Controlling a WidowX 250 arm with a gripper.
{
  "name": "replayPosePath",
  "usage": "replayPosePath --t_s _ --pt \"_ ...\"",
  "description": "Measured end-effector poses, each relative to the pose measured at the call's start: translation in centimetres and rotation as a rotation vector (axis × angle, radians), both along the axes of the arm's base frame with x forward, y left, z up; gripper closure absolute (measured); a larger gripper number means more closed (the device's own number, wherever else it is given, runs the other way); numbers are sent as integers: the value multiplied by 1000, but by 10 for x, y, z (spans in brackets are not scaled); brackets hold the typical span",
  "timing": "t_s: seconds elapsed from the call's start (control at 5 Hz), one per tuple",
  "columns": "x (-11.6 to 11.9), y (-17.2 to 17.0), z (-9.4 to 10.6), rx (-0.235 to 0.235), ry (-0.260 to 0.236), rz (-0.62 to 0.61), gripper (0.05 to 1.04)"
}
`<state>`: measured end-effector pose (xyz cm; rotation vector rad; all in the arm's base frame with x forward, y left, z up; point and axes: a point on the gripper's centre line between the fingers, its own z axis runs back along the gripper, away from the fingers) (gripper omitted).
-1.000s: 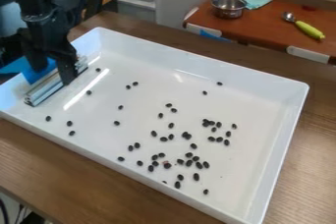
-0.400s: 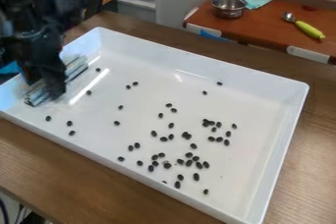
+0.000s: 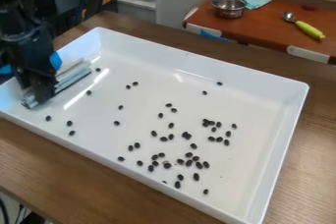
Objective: Sweep into pile
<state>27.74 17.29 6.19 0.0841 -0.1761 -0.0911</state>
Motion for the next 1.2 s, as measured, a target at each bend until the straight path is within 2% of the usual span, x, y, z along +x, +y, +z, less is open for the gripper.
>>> replayPosePath --t_s 0.2,0.6,1.2 --pt "-3 -4 -3 19 9 -1 705" --pt "-4 -21 -6 78 -14 5 705" --pt "-13 -61 -7 60 15 -14 705"
